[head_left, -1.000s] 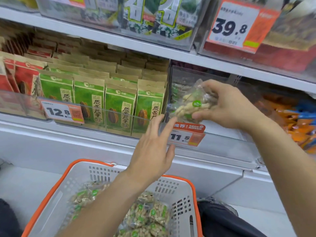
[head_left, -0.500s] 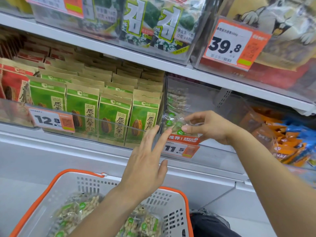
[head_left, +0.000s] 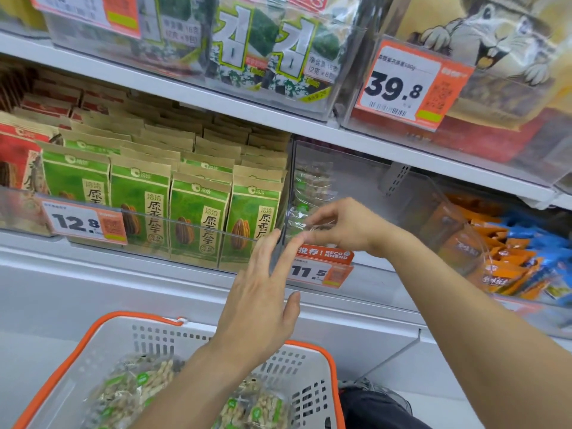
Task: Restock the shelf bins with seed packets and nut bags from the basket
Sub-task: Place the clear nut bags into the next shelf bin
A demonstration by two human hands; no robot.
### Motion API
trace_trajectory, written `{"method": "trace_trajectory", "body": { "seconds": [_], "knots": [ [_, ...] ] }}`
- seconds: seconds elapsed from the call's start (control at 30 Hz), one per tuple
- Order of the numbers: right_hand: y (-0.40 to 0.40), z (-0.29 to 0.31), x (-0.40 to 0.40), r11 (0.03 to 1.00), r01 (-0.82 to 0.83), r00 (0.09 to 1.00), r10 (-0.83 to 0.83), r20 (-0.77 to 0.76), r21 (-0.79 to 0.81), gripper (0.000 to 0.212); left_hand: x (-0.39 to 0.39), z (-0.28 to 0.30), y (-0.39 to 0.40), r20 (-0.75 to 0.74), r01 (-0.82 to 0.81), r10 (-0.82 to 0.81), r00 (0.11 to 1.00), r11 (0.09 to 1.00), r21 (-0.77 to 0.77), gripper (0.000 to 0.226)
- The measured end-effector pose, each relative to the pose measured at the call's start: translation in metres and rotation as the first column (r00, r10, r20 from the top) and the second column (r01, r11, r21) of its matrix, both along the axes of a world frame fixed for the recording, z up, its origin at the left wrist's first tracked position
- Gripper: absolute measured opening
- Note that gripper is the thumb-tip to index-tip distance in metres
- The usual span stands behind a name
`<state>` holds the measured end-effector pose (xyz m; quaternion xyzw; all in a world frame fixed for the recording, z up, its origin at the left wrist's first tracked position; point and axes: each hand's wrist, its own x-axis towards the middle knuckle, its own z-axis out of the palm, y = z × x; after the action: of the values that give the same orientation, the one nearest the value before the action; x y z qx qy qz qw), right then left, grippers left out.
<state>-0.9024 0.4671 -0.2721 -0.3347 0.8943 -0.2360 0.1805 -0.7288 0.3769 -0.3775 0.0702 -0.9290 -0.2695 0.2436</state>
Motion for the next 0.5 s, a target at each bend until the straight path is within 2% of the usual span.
{"method": "trace_trajectory", "body": {
  "seconds": [0.07, 0.13, 0.27, 0.33, 0.37, 0.5],
  "knots": [
    [0.008, 0.000, -0.003, 0.989, 0.097, 0.976, -0.073, 0.205, -0.113, 0.034, 0.001, 0.000, -0.001, 0.003, 0.004, -0.004, 1.000, 1.000, -0.001, 0.084],
    [0.015, 0.001, -0.008, 0.956, 0.225, 0.937, -0.158, 0.312, -0.190, 0.039, 0.002, 0.001, -0.002, 0.004, 0.011, -0.011, 1.000, 1.000, 0.001, 0.083],
    [0.020, 0.003, -0.012, 0.923, 0.354, 0.882, -0.275, 0.383, -0.153, 0.078, 0.002, 0.001, -0.002, 0.003, 0.016, -0.016, 1.000, 1.000, 0.006, 0.083],
    [0.018, 0.003, -0.013, 0.913, 0.376, 0.863, -0.285, 0.416, -0.155, 0.100, 0.002, 0.001, -0.002, 0.007, 0.012, -0.012, 1.000, 1.000, 0.011, 0.083],
    [0.017, 0.003, -0.013, 0.915, 0.371, 0.866, -0.279, 0.416, -0.157, 0.104, 0.001, 0.001, -0.001, 0.009, 0.010, -0.011, 1.000, 1.000, 0.013, 0.083],
    [0.007, 0.002, -0.014, 0.939, 0.302, 0.886, -0.213, 0.411, -0.164, 0.083, 0.002, 0.001, -0.001, 0.018, 0.011, -0.011, 1.000, 1.000, 0.012, 0.082]
  ]
}}
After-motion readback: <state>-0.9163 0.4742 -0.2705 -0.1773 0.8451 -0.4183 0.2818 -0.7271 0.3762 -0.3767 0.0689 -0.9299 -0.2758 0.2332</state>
